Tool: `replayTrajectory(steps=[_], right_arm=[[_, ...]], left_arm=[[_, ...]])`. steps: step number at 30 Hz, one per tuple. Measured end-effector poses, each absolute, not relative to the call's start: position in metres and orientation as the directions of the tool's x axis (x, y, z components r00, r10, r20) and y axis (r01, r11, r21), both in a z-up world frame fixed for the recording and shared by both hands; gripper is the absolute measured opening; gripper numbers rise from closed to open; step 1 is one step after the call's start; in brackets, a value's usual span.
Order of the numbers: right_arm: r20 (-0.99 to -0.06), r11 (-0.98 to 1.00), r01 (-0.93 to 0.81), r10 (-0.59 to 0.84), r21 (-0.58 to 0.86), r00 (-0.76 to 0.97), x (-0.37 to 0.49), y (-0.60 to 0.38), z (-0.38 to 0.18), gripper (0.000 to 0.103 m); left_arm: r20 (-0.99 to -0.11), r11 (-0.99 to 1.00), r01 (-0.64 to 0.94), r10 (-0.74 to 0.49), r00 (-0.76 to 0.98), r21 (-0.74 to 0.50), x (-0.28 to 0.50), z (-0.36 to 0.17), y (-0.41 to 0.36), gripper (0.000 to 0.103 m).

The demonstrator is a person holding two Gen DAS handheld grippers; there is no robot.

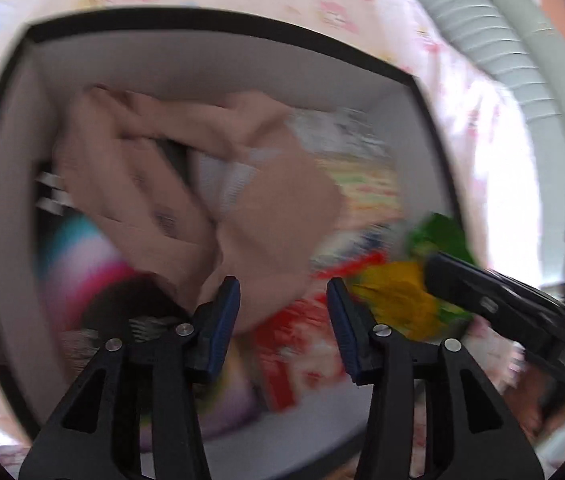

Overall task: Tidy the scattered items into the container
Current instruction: 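Open both tools and press the cloth down into the box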

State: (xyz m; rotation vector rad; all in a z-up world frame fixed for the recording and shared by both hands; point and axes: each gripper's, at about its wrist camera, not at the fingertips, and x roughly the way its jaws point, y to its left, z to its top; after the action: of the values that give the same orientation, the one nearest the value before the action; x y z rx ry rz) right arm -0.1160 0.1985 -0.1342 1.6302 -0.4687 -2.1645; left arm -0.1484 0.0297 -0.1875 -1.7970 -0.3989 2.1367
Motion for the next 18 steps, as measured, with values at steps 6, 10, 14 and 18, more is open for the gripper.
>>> replayTrajectory(steps=[6,10,14,18], right_arm=[[-0.841,-0.864,0.131,-0.503,0.486,-0.198,-0.108,0.191,-0.143,0.009],[-0.857,-0.871,0.164,-0.488,0.464,-0.167,-0.111,0.179,-0.148,0.009],[-0.880,-0.882,0.199,-0.456,0.428,-0.132,-0.118,0.170,-0.156,0.009],[-0.887,-0.890,0.190,-0.443,0.415,-0.133,-0.122,0.177,-0.158,0.009]], left_arm=[[-0.898,-0.931,0.048,0.334,-0.287,-0.361,-0.159,-0.174,0.002,0.046],[-0.852,-0.879,0.041,0.448,-0.269,-0.475,-0.158,-0.170,-0.009,0.047],[-0.848,-0.868,-0.001,0.485,-0.215,-0.497,-0.155,-0.169,0.002,0.048],[-0.866,-0.885,-0.048,0.463,-0.189,-0.462,-0.143,-0.167,0.014,0.048]])
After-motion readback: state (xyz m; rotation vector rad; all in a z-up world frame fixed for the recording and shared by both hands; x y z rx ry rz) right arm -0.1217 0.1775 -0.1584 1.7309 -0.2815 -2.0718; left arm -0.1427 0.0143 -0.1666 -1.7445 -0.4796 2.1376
